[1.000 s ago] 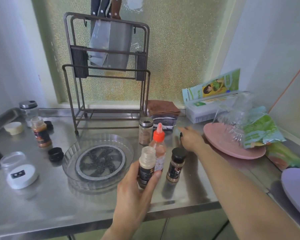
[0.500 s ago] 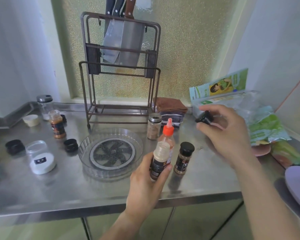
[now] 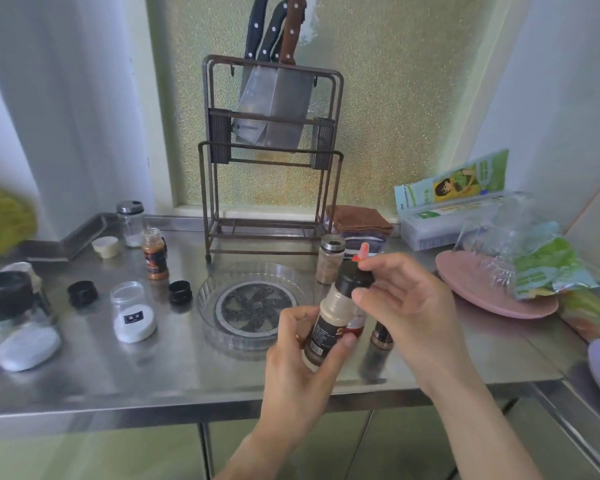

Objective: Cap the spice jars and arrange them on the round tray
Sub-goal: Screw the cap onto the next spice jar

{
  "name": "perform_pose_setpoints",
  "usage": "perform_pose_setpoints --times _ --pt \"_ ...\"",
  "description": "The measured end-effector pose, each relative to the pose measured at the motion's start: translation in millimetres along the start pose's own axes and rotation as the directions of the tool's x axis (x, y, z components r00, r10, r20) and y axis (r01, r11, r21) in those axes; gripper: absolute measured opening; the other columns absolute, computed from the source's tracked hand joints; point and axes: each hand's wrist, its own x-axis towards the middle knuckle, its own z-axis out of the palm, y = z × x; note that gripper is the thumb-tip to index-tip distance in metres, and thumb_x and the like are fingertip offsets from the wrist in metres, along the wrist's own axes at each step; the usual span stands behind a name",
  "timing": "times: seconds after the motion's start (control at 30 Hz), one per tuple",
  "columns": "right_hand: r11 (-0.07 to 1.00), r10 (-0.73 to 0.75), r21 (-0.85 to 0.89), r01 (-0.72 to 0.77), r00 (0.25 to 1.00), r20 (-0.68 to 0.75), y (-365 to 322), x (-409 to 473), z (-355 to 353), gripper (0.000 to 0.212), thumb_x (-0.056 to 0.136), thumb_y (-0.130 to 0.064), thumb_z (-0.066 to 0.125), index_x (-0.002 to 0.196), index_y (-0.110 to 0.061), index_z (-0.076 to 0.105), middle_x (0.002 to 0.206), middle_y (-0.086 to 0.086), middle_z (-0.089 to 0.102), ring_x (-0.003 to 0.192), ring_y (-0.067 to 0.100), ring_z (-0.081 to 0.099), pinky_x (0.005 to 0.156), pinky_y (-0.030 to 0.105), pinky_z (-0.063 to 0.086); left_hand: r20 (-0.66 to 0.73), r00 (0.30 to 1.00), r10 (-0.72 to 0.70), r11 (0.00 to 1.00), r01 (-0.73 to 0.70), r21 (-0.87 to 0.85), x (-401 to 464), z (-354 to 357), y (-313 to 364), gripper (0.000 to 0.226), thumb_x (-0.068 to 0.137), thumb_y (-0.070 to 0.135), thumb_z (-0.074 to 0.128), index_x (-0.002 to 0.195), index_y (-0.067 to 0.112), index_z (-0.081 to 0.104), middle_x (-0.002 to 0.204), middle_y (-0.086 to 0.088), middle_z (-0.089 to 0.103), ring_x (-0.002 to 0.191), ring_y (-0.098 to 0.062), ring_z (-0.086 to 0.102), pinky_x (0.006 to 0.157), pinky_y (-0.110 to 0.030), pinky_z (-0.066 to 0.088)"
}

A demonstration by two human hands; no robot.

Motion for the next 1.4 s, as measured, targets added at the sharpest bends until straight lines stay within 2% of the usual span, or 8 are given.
perform_pose_setpoints --times 0.17,0.3,0.5,0.57,0.93,1.07,1.23,1.4 --pt "0.997 0.042 0.058 -0.045 0.998 0.051 0.4 2.4 16.0 0.025 0.071 -0.022 0.080 0.095 -0.026 0.073 0.104 0.003 0.079 0.098 0.018 0.075 0.084 0.022 0.056 0.028 0.999 -0.018 0.982 0.023 -0.188 2.8 -11.3 10.1 0.037 0.089 0.039 0.081 0.118 0.028 0.060 0.105 0.002 0.079 0.091 -0.017 0.074 0.076 -0.025 0.054" --pt "0.991 0.100 0.083 -0.105 0.994 0.053 1.5 7.0 23.1 0.025 0.071 -0.024 0.080 0.095 -0.025 0.072 0.103 0.005 0.079 0.097 0.019 0.075 0.080 0.022 0.055 0.135 0.976 -0.170 0.868 0.214 -0.449 6.5 -20.6 19.8 0.037 0.088 0.039 0.080 0.117 0.017 0.072 0.096 -0.001 0.074 0.073 -0.022 0.065 0.068 -0.027 0.054" --pt "0.981 0.123 0.140 -0.133 0.990 0.073 6.2 8.4 38.0 0.026 0.073 -0.021 0.080 0.097 -0.021 0.071 0.100 0.008 0.078 0.089 0.017 0.074 0.077 0.017 0.054 0.479 0.806 -0.348 0.243 0.571 -0.784 9.5 -29.9 26.2 0.056 0.097 0.052 0.067 0.127 0.004 0.067 0.078 -0.010 0.060 0.054 -0.013 0.052 0.055 -0.022 0.049" --pt "0.985 0.105 0.125 -0.115 0.991 0.078 7.0 8.1 40.9 0.024 0.076 -0.017 0.080 0.097 -0.021 0.071 0.100 0.006 0.078 0.092 0.017 0.074 0.079 0.018 0.054 0.491 0.799 -0.349 0.169 0.568 -0.805 10.3 -31.2 25.0 0.050 0.098 0.049 0.067 0.125 0.006 0.068 0.079 -0.010 0.060 0.053 -0.012 0.054 0.054 -0.022 0.050" --pt "0.997 0.065 0.045 -0.066 0.998 0.024 11.2 6.8 46.4 0.029 0.075 -0.023 0.087 0.090 -0.021 0.063 0.083 -0.009 0.071 0.075 0.004 0.068 0.063 0.012 0.051 0.274 0.847 -0.456 0.417 0.475 -0.775 14.3 -40.4 25.8 0.058 0.072 0.020 0.089 0.127 0.010 0.074 0.106 -0.011 0.076 0.080 -0.016 0.067 0.073 -0.020 0.058" --pt "0.995 0.030 0.088 -0.038 0.995 0.095 7.8 3.7 43.5 0.028 0.073 -0.017 0.081 0.095 -0.019 0.064 0.106 -0.006 0.076 0.096 0.009 0.073 0.077 0.016 0.054 0.322 0.837 -0.442 0.411 0.508 -0.757 11.7 -41.4 26.7 0.056 0.084 0.037 0.083 0.127 0.002 0.071 0.100 -0.012 0.072 0.071 -0.011 0.061 0.069 -0.020 0.057" --pt "0.998 0.057 0.009 -0.057 0.998 0.040 9.7 4.3 49.6 0.029 0.075 -0.020 0.085 0.092 -0.024 0.061 0.094 -0.001 0.068 0.083 0.008 0.068 0.067 0.017 0.052 0.290 0.837 -0.463 0.411 0.493 -0.767 12.5 -39.1 27.9 0.049 0.080 0.016 0.087 0.127 0.009 0.074 0.120 -0.012 0.076 0.096 -0.019 0.068 0.086 -0.023 0.060" --pt "0.997 0.062 0.046 -0.064 0.997 0.038 10.2 1.4 50.2 0.030 0.072 -0.023 0.082 0.096 -0.019 0.064 0.097 -0.004 0.072 0.089 0.008 0.071 0.074 0.015 0.053 0.319 0.835 -0.448 0.394 0.505 -0.768 13.2 -39.9 27.3 0.046 0.083 0.026 0.084 0.124 0.007 0.075 0.103 -0.008 0.076 0.076 -0.011 0.063 0.076 -0.019 0.058"
